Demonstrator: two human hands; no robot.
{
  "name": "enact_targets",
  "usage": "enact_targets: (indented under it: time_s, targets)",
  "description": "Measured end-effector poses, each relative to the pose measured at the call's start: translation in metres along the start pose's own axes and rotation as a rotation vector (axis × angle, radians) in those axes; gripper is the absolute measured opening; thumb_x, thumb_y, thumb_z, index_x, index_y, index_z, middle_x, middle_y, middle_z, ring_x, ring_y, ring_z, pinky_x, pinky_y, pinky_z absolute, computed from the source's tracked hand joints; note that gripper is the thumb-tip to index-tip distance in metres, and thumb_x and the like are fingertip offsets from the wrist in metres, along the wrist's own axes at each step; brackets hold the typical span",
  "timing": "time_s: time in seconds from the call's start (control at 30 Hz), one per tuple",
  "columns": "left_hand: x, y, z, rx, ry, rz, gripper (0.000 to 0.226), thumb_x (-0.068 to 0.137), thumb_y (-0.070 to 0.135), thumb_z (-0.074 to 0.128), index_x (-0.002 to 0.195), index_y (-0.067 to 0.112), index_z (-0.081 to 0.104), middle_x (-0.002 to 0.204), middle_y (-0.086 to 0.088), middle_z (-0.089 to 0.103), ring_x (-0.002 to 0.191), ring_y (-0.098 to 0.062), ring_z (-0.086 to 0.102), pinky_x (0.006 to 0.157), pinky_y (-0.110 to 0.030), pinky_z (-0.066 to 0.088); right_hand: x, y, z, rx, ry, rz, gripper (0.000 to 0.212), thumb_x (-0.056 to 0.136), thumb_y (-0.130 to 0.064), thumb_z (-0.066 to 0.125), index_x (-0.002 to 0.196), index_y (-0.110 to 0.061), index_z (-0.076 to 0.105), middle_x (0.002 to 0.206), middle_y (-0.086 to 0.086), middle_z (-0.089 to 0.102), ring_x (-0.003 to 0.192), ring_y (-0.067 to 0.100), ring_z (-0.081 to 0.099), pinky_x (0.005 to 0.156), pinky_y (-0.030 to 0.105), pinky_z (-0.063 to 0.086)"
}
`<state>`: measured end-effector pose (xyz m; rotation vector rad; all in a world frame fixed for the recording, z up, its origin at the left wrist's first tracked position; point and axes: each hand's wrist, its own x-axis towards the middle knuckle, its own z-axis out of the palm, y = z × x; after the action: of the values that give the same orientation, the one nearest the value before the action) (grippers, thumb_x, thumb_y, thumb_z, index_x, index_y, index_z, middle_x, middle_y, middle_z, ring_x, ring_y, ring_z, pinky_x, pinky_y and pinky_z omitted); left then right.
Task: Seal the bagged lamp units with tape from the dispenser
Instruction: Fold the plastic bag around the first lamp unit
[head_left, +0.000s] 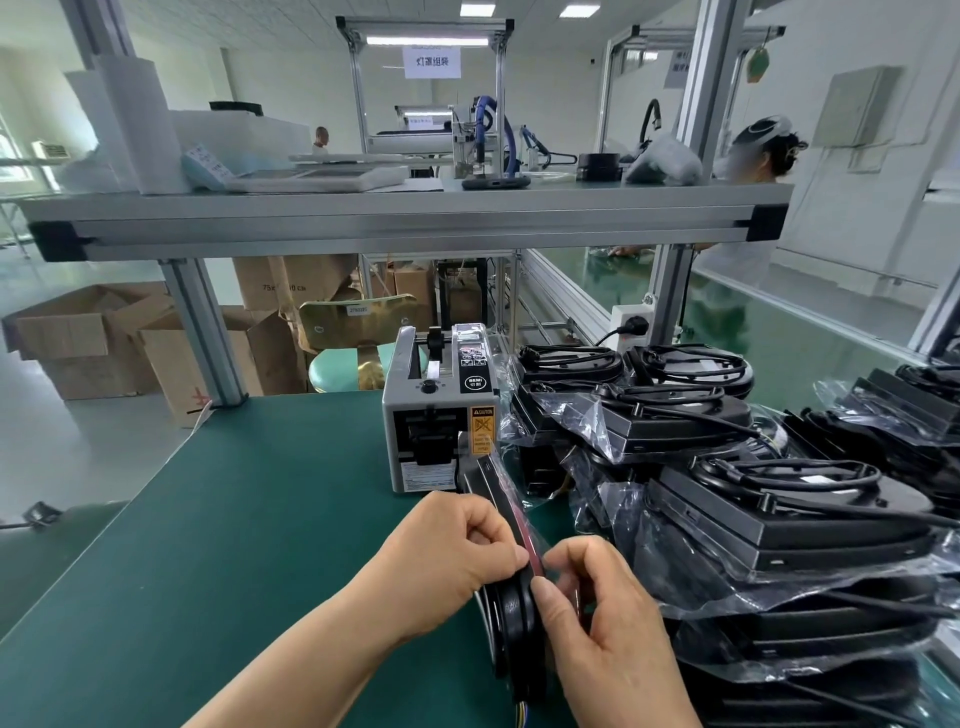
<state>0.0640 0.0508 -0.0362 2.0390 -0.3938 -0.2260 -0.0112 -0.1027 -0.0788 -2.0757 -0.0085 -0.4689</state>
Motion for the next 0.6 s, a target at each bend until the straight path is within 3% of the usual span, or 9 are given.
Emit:
enact_targets:
  time_s: [0.17,0.37,0.47,0.6]
  targets:
    - [-0.002,-0.006,0.008,-0.082,0.158,-0.068,0.034,0.056,0.046,0.079,0.078,0.024,0.065,0.058,0.016,0.049,0.053,-0.004,0.042,0.054,-0.02,0.039,0.001,-0.001,-0.002,-0.008,-0.025,0.015,0.019,0.088,-0.023,0.07,0.089,-0.035,0.056,0.081,-0.007,0.056,0.087,0.003,0.053,0.071,0.013,0.041]
    - [-0.002,-0.012,0.023,-0.239,0.286,-0.092,0.018,0.075,0.03,0.083,0.073,0.021,0.067,0.062,0.008,0.055,0.055,-0.004,0.047,0.053,-0.014,0.04,0.002,-0.002,-0.004,-0.015,-0.031,0.016,0.019,0.086,-0.022,0.072,0.09,-0.034,0.057,0.08,-0.006,0.056,0.086,0.003,0.053,0.07,0.011,0.039]
    - [-0.005,-0.012,0.022,-0.28,0.254,-0.091,0.021,0.074,0.026,0.085,0.083,0.019,0.068,0.064,0.006,0.052,0.055,-0.003,0.045,0.052,-0.013,0.039,0.003,-0.002,-0.005,-0.008,-0.036,0.022,0.018,0.086,-0.022,0.072,0.09,-0.033,0.058,0.079,-0.006,0.056,0.084,0.003,0.053,0.069,0.012,0.04]
    - [-0.012,-0.012,0.018,-0.306,0.13,-0.113,0.048,0.056,0.035,0.087,0.097,0.022,0.065,0.065,0.008,0.049,0.053,-0.003,0.043,0.049,-0.013,0.037,0.003,-0.003,-0.006,0.008,-0.043,0.04,0.016,0.087,-0.025,0.071,0.09,-0.033,0.058,0.079,-0.006,0.056,0.082,0.001,0.053,0.069,0.012,0.041]
